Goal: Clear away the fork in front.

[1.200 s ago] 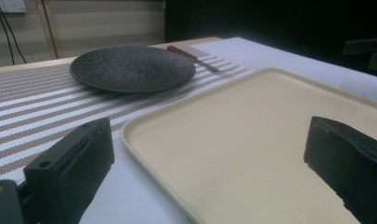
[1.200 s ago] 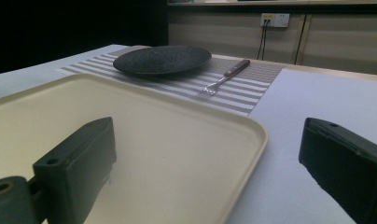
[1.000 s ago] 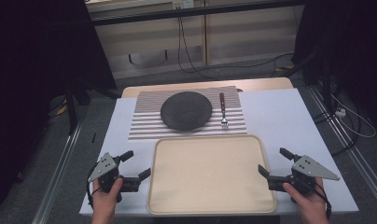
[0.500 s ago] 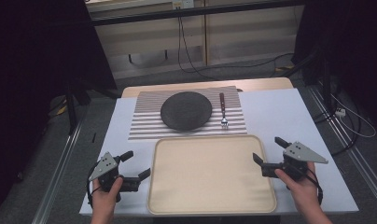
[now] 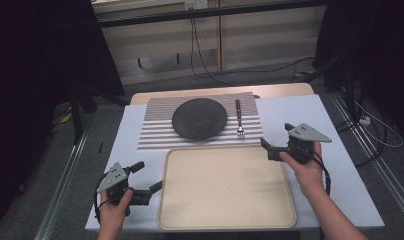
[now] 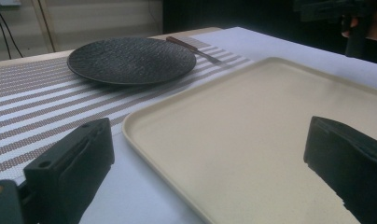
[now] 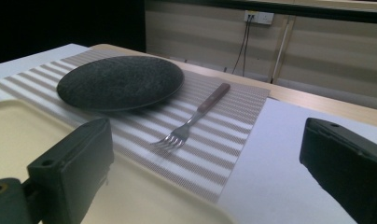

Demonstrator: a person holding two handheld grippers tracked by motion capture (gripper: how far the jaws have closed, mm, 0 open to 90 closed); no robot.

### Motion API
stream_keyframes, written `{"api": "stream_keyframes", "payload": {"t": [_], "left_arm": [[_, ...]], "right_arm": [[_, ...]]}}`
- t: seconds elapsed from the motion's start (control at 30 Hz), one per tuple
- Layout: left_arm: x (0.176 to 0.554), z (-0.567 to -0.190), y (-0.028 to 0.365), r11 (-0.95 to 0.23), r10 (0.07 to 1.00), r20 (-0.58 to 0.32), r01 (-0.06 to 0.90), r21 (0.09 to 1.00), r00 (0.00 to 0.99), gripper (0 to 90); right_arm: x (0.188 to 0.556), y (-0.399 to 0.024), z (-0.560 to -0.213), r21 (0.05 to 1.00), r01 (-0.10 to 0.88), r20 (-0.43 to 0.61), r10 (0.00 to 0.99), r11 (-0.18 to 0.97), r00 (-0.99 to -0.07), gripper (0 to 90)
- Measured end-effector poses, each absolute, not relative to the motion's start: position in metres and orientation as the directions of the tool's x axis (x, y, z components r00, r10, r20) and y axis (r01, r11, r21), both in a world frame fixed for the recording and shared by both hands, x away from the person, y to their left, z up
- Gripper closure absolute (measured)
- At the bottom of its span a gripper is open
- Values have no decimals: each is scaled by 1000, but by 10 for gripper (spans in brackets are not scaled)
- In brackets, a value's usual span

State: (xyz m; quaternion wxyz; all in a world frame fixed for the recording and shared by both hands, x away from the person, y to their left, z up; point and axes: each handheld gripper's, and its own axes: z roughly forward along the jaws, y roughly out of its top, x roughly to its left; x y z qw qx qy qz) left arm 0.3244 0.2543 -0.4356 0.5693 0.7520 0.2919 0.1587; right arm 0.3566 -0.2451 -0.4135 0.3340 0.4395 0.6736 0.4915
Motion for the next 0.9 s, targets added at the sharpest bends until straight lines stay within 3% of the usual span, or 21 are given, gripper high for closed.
{"api": "stream_keyframes", "payload": {"t": [0.5, 0.9], "left_arm": [[326, -436, 253, -183, 614, -97, 262, 948, 783, 19], [326, -435, 252, -187, 615, -90, 256, 948, 784, 19]], "right_arm": [[418, -223, -407, 932, 314, -49, 921, 181, -387, 28], [465, -209, -420, 881, 420, -46, 924, 217, -381, 43]]}}
